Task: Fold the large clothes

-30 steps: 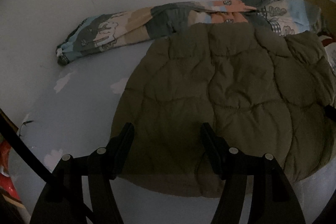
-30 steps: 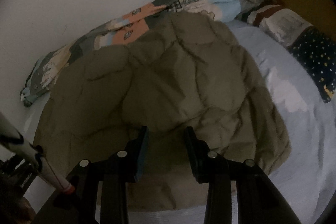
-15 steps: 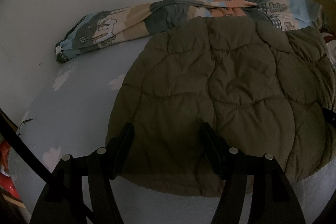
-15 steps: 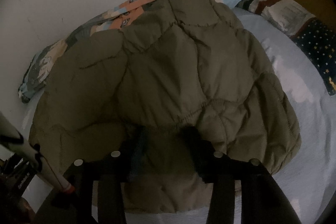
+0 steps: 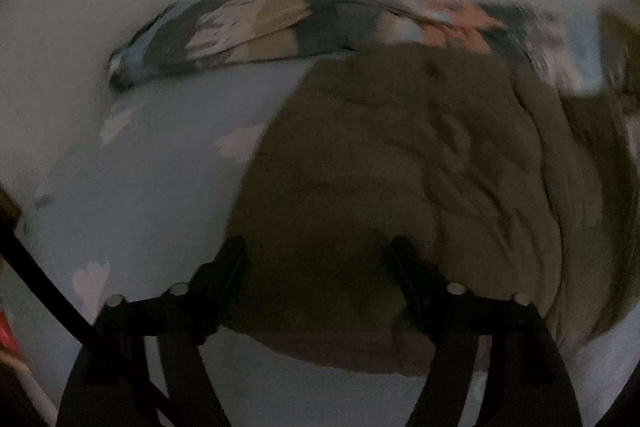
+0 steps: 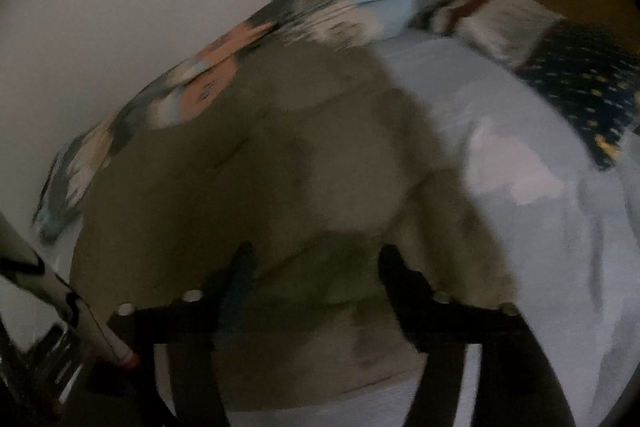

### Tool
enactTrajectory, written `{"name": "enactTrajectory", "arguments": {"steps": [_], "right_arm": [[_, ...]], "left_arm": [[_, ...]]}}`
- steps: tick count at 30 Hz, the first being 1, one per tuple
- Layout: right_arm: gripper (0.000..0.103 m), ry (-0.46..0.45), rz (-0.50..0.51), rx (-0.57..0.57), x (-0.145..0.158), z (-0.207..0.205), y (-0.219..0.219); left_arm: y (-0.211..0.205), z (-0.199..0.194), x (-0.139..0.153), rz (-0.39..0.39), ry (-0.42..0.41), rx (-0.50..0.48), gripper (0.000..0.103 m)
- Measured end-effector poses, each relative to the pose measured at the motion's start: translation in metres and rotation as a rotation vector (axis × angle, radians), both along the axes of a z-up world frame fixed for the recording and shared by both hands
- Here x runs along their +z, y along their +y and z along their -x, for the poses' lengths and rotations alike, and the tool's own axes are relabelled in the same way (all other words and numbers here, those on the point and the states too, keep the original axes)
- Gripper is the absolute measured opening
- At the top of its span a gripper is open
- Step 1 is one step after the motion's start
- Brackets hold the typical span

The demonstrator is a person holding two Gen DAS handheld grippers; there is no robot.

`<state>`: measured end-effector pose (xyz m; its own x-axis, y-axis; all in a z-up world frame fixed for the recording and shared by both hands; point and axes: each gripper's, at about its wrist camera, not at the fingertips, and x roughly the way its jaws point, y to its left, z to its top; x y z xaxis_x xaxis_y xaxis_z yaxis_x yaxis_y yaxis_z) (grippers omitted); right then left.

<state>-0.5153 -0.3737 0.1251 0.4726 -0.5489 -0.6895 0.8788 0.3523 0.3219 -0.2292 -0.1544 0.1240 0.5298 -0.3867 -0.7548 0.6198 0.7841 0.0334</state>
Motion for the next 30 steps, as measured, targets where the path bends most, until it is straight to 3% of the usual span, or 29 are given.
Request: {"name": "enactTrajectory", "arguments": {"steps": [5,10,13,20,25,28,30], "right_arm": [[0.075,-0.029,-0.048,-0.118,-0.003,0.045,-0.018],[0.078,-0.077,-0.13,-0.202,-0.012,0.082,-0.032],[0.08,-0.136,-0.206,-0.216,-0.024,0.097,-0.039],[0.083,-0.259,-0.346,-0.225,-0.05,0.118,-0.038],[0.084,-0.426,-0.462,-0.271,-0.074,0.145,-0.044],[0.084,-0.486,-0.503,-0.268,-0.084,0.143,-0.044],[0.084,-0.509,-0.514,-0.253,-0.087,0.138,-0.046]], "left_arm": [[0.037,-0.049,-0.003,0.08,0.151,0.149,0.078],[0.079,-0.091,-0.034,0.189,0.451,0.269,0.077],[0.095,-0.102,-0.054,0.265,0.616,0.287,0.077],[0.106,-0.101,-0.069,0.352,0.751,0.287,0.077],[0.101,-0.096,-0.088,0.446,0.9,0.289,0.078],[0.091,-0.088,-0.09,0.492,0.926,0.268,0.077],[0.079,-0.085,-0.089,0.477,0.905,0.238,0.078]]}}
